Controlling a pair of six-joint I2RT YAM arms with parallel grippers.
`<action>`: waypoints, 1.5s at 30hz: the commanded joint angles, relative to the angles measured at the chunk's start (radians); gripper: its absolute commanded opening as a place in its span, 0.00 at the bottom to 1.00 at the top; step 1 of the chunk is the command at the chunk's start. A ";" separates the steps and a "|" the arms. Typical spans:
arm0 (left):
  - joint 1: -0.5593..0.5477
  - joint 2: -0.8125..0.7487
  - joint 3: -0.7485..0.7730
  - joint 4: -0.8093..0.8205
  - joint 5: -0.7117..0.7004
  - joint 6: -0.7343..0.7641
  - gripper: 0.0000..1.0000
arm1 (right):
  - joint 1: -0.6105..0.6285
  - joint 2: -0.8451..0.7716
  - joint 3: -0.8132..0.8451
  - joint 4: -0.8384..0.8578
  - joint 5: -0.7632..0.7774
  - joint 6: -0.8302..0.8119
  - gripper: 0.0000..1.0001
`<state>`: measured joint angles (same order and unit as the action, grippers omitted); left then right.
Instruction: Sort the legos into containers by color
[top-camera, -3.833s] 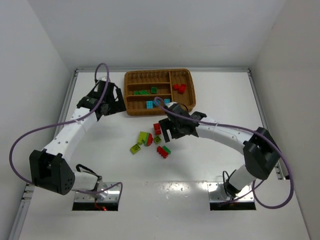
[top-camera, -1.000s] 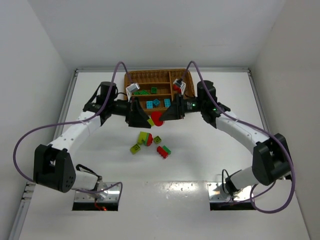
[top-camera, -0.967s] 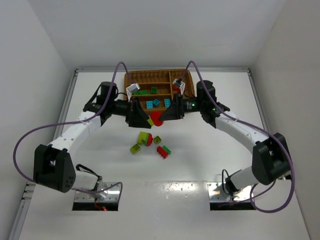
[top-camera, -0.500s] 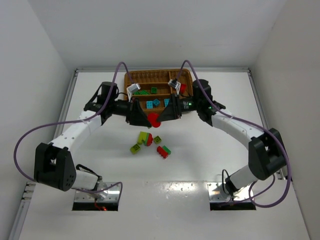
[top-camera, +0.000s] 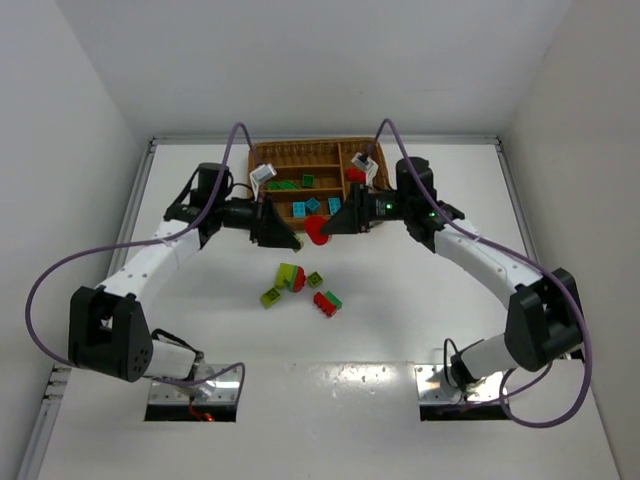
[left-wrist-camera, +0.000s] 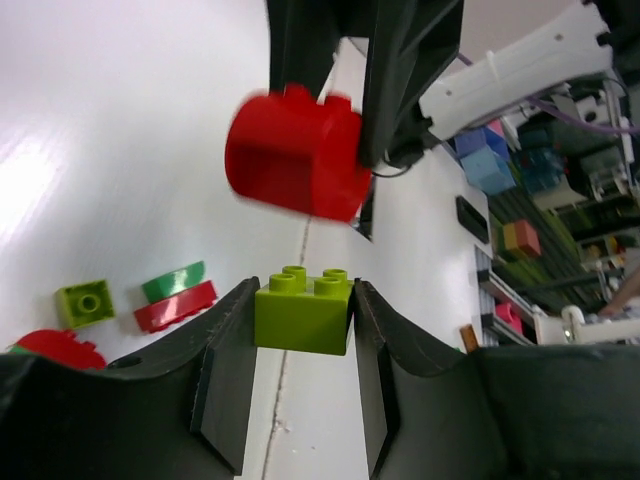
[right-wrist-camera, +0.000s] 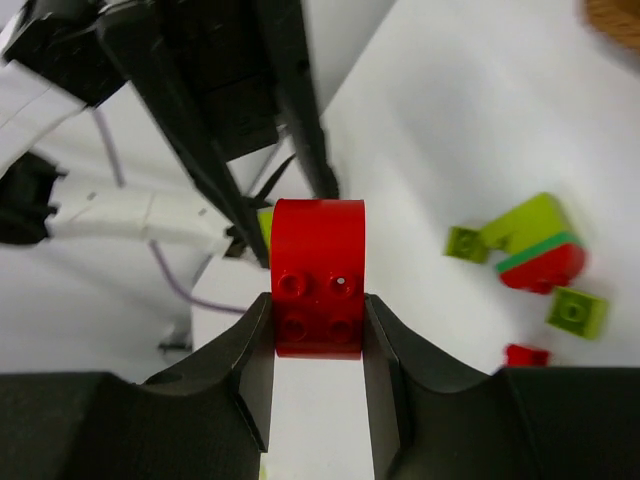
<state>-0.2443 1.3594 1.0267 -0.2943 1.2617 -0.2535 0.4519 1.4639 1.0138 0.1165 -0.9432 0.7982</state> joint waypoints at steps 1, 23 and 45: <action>0.030 -0.019 0.035 0.012 -0.048 0.005 0.00 | -0.030 -0.040 0.026 -0.080 0.125 -0.073 0.18; 0.074 0.265 0.374 -0.103 -0.947 -0.290 0.00 | -0.061 0.595 0.746 -0.557 1.227 -0.129 0.21; 0.037 0.959 1.165 -0.154 -1.122 -0.313 0.00 | -0.085 0.274 0.386 -0.526 1.196 -0.139 0.86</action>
<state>-0.1921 2.2387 2.0579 -0.4652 0.1596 -0.5522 0.3580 1.8797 1.4975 -0.4583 0.2493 0.6544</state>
